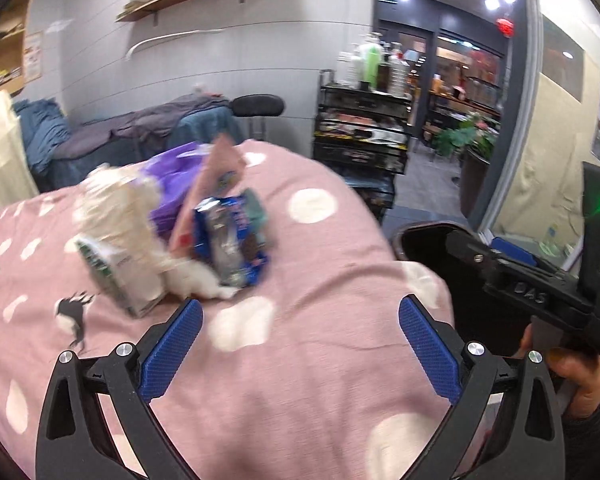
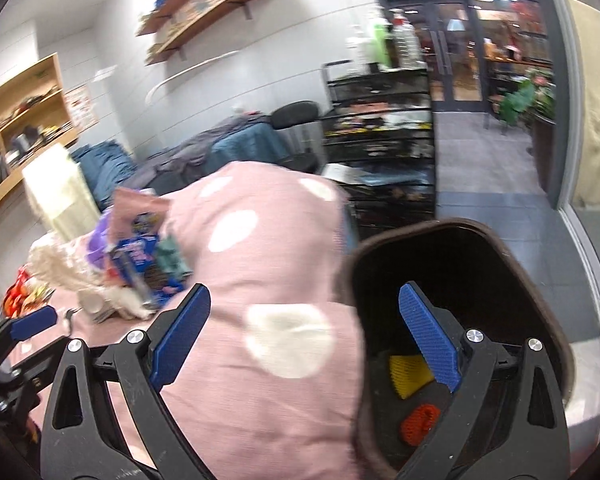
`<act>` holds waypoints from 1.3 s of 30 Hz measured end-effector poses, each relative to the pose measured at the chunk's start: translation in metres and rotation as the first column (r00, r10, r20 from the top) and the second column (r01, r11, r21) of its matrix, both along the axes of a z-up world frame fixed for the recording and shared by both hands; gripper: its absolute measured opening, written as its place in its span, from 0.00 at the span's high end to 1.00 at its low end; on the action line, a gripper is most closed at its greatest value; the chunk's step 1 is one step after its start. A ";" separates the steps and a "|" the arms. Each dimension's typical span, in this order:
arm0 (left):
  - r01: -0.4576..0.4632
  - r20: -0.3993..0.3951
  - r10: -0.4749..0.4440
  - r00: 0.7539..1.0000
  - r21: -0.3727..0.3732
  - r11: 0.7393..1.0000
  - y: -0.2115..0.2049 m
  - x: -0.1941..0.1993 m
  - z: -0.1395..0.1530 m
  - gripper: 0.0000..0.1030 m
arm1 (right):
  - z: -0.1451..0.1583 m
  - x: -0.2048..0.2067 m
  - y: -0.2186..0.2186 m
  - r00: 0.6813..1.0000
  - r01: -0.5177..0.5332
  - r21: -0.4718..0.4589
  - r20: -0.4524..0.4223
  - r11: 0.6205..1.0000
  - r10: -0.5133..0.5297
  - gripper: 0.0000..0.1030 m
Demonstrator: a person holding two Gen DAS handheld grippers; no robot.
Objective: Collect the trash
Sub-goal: 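Move both tools back over the table toward the remaining trash, then grasp the white plastic bag with the right tool and lift it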
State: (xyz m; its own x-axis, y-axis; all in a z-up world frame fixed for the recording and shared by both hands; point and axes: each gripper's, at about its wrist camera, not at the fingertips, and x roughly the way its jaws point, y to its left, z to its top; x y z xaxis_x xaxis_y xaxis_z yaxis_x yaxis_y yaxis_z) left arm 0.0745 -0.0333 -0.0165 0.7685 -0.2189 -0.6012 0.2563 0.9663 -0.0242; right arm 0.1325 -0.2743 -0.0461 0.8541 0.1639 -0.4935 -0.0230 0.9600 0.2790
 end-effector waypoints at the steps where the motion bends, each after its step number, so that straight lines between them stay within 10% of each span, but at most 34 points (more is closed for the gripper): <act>1: -0.030 -0.005 0.030 1.000 -0.005 1.000 0.011 0.000 -0.002 0.05 | 0.003 0.001 0.009 1.000 -0.029 -0.005 0.006 1.000 0.029 0.09; 24: -0.348 -0.071 0.346 0.936 -0.032 0.937 0.153 -0.016 -0.020 0.05 | 0.038 0.051 0.217 0.852 -0.515 -0.130 0.031 0.847 0.522 0.11; 27: -0.347 -0.086 0.342 0.936 -0.044 0.937 0.155 -0.015 -0.022 0.05 | 0.030 0.072 0.237 0.843 -0.532 -0.157 -0.012 0.832 0.537 0.26; 31: -0.342 -0.109 0.334 0.936 -0.065 0.937 0.159 -0.011 -0.025 0.05 | 0.021 0.087 0.245 0.823 -0.568 -0.132 -0.059 0.812 0.565 0.78; 39: -0.336 -0.155 0.317 0.935 -0.112 0.935 0.165 0.005 -0.027 0.05 | 0.049 0.058 0.217 0.807 -0.585 -0.088 0.039 0.807 0.589 0.88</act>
